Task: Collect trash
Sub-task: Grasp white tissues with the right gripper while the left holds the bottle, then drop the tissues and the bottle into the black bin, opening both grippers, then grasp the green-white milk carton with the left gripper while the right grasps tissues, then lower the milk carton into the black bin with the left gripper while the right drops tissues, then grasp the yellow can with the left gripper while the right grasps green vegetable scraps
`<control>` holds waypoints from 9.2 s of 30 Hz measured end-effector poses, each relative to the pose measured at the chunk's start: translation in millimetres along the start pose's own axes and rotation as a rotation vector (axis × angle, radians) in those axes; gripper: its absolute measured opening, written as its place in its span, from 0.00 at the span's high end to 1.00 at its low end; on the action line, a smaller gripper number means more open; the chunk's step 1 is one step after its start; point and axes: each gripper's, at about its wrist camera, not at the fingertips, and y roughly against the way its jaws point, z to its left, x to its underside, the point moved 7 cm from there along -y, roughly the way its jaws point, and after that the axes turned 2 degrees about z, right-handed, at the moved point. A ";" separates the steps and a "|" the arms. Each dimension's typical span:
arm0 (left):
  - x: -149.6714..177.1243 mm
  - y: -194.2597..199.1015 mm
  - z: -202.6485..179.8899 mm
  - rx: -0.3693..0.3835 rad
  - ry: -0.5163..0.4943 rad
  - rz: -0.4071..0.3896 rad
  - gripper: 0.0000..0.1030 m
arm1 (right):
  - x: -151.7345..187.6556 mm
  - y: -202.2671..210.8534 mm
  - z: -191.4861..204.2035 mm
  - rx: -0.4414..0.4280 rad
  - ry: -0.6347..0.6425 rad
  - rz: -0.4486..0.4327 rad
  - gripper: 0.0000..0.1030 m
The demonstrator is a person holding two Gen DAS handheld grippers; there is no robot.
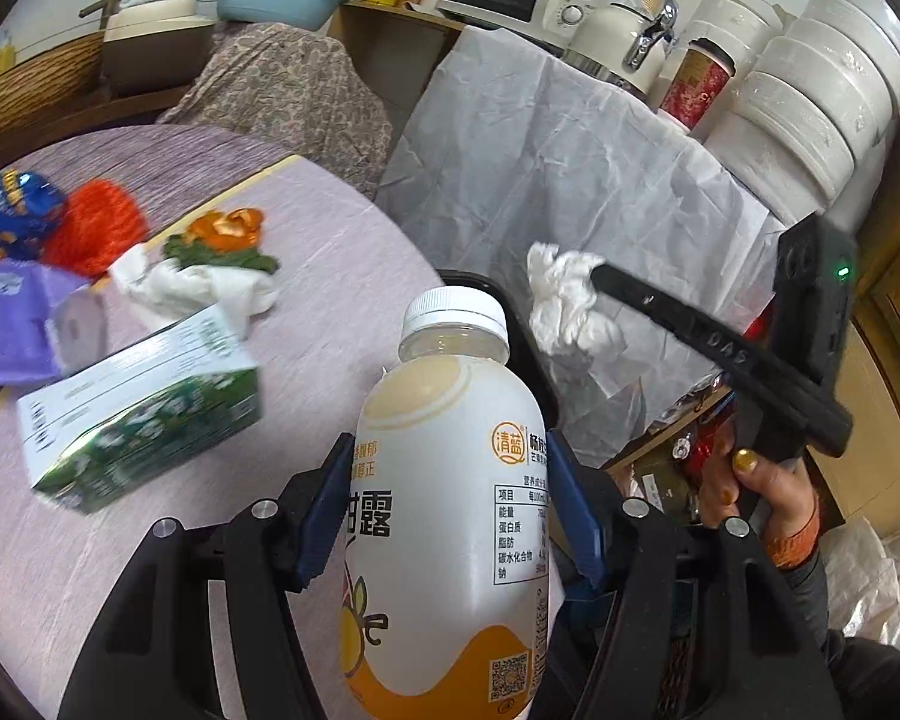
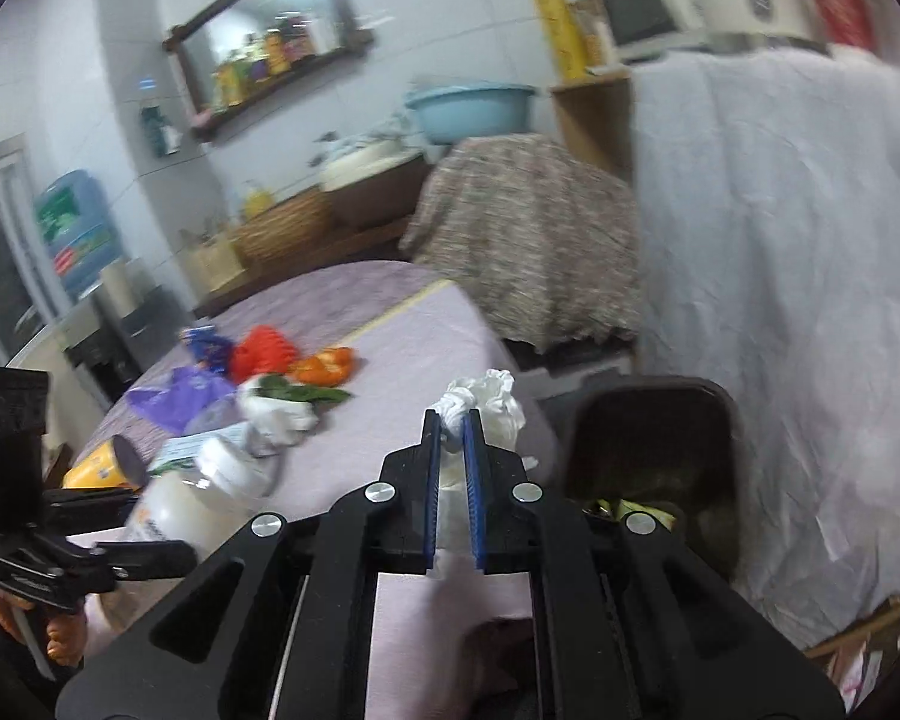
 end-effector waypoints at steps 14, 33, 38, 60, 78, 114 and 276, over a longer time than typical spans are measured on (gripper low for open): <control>-25.5 -68.2 -60.9 0.039 -0.057 0.075 0.40 | 74.2 -106.7 -137.1 0.203 -0.183 0.238 0.90; -63.5 -186.5 -88.2 -0.053 -0.038 0.199 0.40 | 92.2 -35.9 -194.2 0.341 -0.323 0.086 0.44; -65.8 -224.5 -85.4 -0.117 -0.026 0.249 0.40 | 93.4 -16.3 -210.6 0.385 -0.361 0.054 0.44; -71.9 -256.1 -79.2 -0.183 -0.020 0.238 0.21 | 79.0 23.0 -203.8 0.412 -0.361 -0.034 0.37; -54.8 -51.6 -67.0 -0.076 -0.070 -0.008 0.07 | 37.5 16.1 -100.5 0.158 -0.213 -0.027 0.30; -11.0 -2.4 94.5 -0.464 -0.487 0.219 0.21 | 27.9 -71.2 104.6 -0.092 0.131 0.159 0.30; -35.6 5.0 -18.9 -0.144 -0.010 -0.104 0.07 | 3.5 25.8 -24.3 0.117 -0.102 -0.049 0.18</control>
